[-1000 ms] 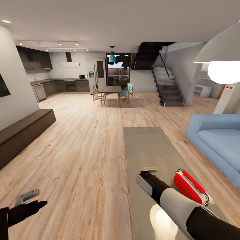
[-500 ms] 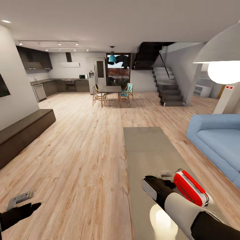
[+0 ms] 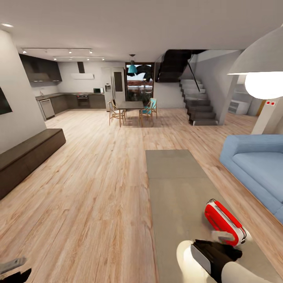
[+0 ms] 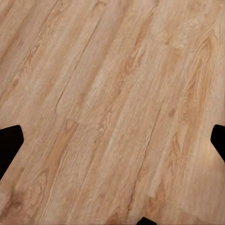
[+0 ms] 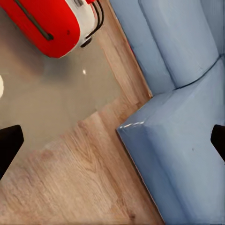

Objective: Turn on the radio receiver that's on the table in the living room.

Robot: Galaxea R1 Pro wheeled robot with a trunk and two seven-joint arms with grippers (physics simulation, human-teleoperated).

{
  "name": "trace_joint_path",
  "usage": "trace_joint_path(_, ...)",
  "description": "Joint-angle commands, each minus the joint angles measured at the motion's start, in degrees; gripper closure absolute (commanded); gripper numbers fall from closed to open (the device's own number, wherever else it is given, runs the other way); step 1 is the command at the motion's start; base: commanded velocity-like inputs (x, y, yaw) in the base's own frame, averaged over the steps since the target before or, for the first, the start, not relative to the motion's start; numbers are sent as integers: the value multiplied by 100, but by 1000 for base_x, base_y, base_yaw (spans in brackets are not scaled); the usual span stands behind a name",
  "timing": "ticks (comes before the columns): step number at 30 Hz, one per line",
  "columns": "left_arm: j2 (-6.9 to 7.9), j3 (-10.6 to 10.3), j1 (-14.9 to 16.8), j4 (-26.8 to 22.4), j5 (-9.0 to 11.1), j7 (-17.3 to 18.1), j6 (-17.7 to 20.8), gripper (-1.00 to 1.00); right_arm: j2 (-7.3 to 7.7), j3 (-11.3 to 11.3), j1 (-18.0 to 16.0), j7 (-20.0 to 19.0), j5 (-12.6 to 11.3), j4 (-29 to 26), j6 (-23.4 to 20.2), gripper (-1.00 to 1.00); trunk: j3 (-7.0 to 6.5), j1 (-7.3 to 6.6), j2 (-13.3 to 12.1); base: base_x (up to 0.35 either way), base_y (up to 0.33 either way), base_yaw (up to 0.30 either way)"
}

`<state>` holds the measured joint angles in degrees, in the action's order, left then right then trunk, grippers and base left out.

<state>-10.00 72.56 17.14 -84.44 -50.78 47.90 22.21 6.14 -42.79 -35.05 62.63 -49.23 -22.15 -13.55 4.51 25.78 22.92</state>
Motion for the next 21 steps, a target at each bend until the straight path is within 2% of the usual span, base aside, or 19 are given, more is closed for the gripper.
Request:
trace_joint_path(1, 0, 103, 0, -1, -5, 0, -77, -100, 15, -6, 129, 6, 5, 0, 147, -100, 0, 0, 0, 0, 0, 0)
trace_joint_path(5, 0, 331, 0, 3, -76, -7, -235, -100, 66, -9, 401, 11, 8, 0, 376, -100, 0, 0, 0, 0, 0, 0)
trace_joint_path(6, 0, 436, 0, 6, -182, -7, -351, -100, 90, -10, 493, 11, 12, 0, 496, -100, 0, 0, 0, 0, 0, 0)
trace_joint_path(9, 0, 897, 0, 29, -633, -2, -882, -100, 140, -10, 790, 12, 81, 0, 889, -100, 0, 0, 0, 0, 0, 0)
trace_joint_path(11, 0, 1204, 0, 36, -809, -1, -1228, -100, 157, -10, 1016, 7, 204, 0, 1016, -100, 0, 0, 0, 0, 0, 0)
trace_joint_path(15, 0, 1656, 0, 161, -919, 25, -1595, -100, 165, -10, 1430, -23, 448, 0, 1222, -100, 0, 0, 0, 0, 0, 0)
trace_joint_path(18, 0, 2027, 0, 348, -953, 105, -1890, -100, 167, -12, 1720, -43, 522, 0, 1407, -100, 0, 0, 0, 0, 0, 0)
trace_joint_path(19, 0, 2349, 0, 519, -976, 138, -2325, -100, 168, -11, 2003, -61, 544, 6, 1488, -100, 0, 0, 0, 0, 0, 0)
trace_joint_path(20, 0, 2417, 0, 562, -989, 140, -2408, -100, 168, -11, 2059, -66, 546, 6, 1498, -100, 0, 0, 0, 0, 0, 0)
trace_joint_path(21, 0, 2655, 0, 706, -1080, 143, -2625, -100, 168, -14, 2230, -115, 550, 7, 1543, -100, 0, 0, 0, 0, 0, 0)
